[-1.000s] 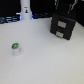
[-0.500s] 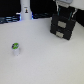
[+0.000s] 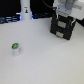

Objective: Open the kcup holder, insert the kcup into the holder, and close the kcup holder

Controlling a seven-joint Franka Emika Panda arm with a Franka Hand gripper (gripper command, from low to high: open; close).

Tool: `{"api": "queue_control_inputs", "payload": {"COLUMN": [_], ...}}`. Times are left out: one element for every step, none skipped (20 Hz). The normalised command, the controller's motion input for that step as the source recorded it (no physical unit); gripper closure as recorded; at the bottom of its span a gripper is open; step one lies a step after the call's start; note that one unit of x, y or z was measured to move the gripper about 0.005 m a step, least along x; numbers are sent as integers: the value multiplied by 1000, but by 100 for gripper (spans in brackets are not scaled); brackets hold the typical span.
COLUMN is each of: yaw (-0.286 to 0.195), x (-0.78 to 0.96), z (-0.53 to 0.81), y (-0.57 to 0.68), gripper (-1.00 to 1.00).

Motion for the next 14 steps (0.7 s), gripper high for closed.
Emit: {"api": "queue_control_inputs", "payload": {"yaw": [25,22,19,10,8,-1,-5,-5,-5,-6,-4,-2,-2,-2], "x": [-394,-412,-425,-396,-398,-386,-373,-362,-354,-360,-345,-341,-340,-331], "z": [-283,-236,-208,-171,-136,-113,-83,-56,-37,-40,-25,-24,-23,-24], "y": [0,30,54,81,100,112,108,100,92,67,84,91,89,95], "gripper": [-100,-100,-100,100,100,100,100,100,100,100,100,100,100,100]}}
